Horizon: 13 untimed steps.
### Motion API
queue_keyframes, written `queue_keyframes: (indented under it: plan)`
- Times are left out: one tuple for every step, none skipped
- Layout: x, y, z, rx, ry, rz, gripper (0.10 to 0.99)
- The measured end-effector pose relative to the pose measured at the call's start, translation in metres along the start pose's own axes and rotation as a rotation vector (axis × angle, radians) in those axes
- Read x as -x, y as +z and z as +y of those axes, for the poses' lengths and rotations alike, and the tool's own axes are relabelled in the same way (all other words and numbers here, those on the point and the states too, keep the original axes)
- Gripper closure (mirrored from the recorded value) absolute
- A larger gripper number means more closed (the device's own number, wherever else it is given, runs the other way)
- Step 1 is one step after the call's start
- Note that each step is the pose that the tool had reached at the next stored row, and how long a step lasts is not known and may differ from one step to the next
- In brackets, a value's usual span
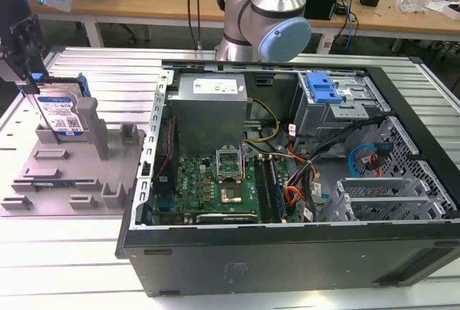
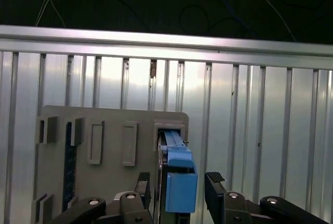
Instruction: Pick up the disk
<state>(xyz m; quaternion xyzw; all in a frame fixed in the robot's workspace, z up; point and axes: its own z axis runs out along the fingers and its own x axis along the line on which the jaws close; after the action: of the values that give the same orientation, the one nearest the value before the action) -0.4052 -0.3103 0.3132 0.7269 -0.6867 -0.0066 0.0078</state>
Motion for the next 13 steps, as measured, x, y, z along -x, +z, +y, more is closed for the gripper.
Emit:
queue_keyframes:
  plan:
    - [0.0000,0.0006,0.0000,0.000,0.000,0.0000,0.545]
    - [0.0000,0.0015,0.0000,0.000,0.000,0.0000,0.545]
    - [0.0000,0.0022,0.0000,0.000,0.001,0.0000,0.545]
    - [0.0000,0.0027,-0.0001,0.000,0.001,0.0000,0.545]
    - [0.0000,0.0034,-0.0001,0.000,0.001,0.0000,0.545]
    - [0.0000,0.0038,-0.0001,0.000,0.001,0.0000,0.545]
    - [0.0000,0.0044,-0.0001,0.000,0.001,0.0000,0.545]
    - [0.0000,0.0049,-0.0001,0.000,0.001,0.0000,0.545]
    - [0.0000,0.0055,-0.0001,0.000,0.002,0.0000,0.545]
    - [0.0000,0.0059,-0.0001,0.000,0.002,0.0000,0.545]
    - [0.0000,0.0062,-0.0001,0.000,0.002,0.0000,0.545]
    - [0.0000,0.0067,-0.0001,0.000,0.003,-0.0001,0.545]
    - [0.0000,0.0073,-0.0001,0.000,0.004,-0.0001,0.545]
